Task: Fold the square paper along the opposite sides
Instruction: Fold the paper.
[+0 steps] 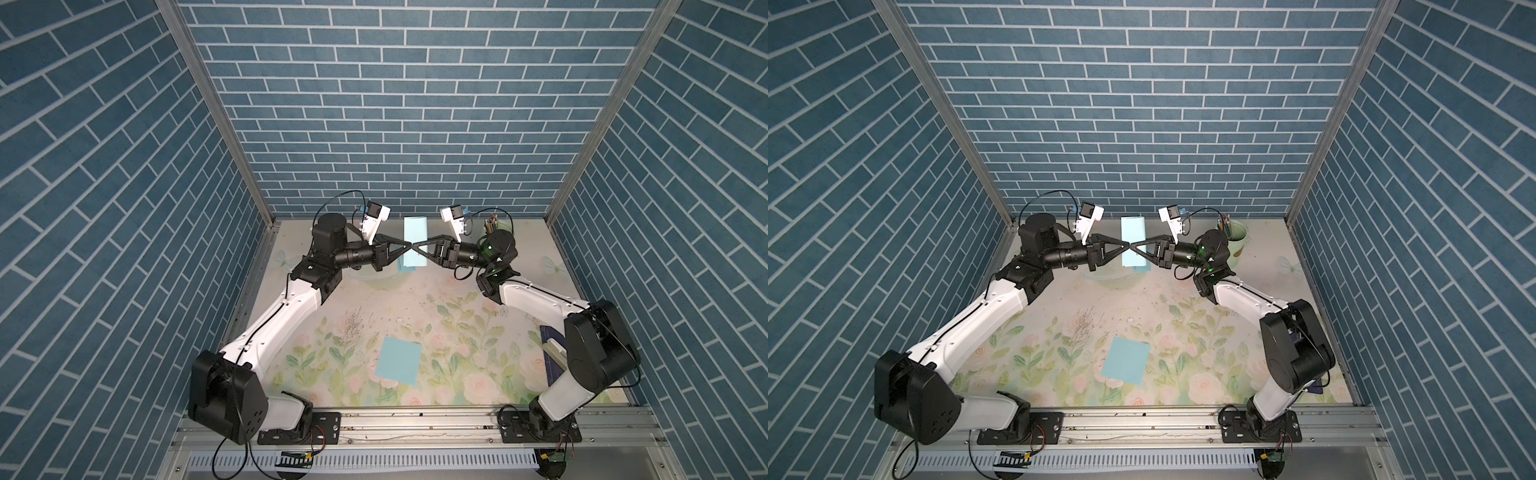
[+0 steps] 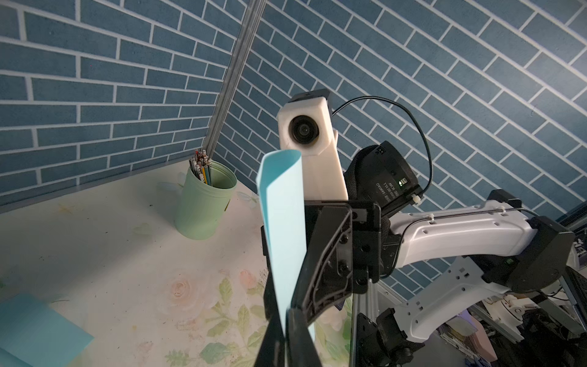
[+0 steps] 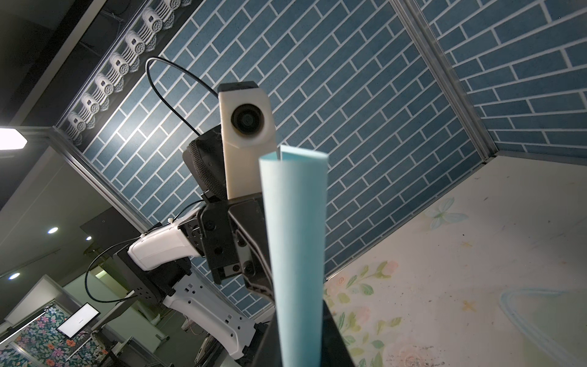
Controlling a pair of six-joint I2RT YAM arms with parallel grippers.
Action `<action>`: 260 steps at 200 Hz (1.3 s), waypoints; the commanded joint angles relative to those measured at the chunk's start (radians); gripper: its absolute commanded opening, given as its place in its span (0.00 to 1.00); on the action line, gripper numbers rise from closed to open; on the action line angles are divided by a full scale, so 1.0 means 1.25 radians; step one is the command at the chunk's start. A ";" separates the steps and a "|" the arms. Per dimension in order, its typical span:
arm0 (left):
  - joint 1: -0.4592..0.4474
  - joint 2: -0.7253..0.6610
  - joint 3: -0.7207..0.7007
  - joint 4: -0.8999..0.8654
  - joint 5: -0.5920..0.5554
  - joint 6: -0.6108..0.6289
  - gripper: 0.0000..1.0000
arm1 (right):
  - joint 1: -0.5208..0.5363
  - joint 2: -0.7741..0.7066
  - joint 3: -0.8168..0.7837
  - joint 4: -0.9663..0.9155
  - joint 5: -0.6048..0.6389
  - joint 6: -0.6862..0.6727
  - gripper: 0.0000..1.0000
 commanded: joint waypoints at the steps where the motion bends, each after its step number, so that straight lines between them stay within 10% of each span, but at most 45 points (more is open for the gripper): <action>1: -0.005 0.001 0.019 -0.012 0.005 0.017 0.11 | 0.003 0.008 0.033 0.028 -0.009 0.017 0.16; 162: -0.008 0.004 0.014 -0.032 0.026 0.040 0.00 | 0.000 0.020 0.042 0.050 -0.001 0.042 0.14; 211: -0.013 -0.001 0.005 -0.018 0.059 0.048 0.00 | -0.002 0.024 0.076 0.070 0.000 0.056 0.33; 260: -0.014 -0.010 0.004 -0.021 0.058 0.051 0.00 | -0.003 0.036 0.091 0.129 -0.001 0.102 0.22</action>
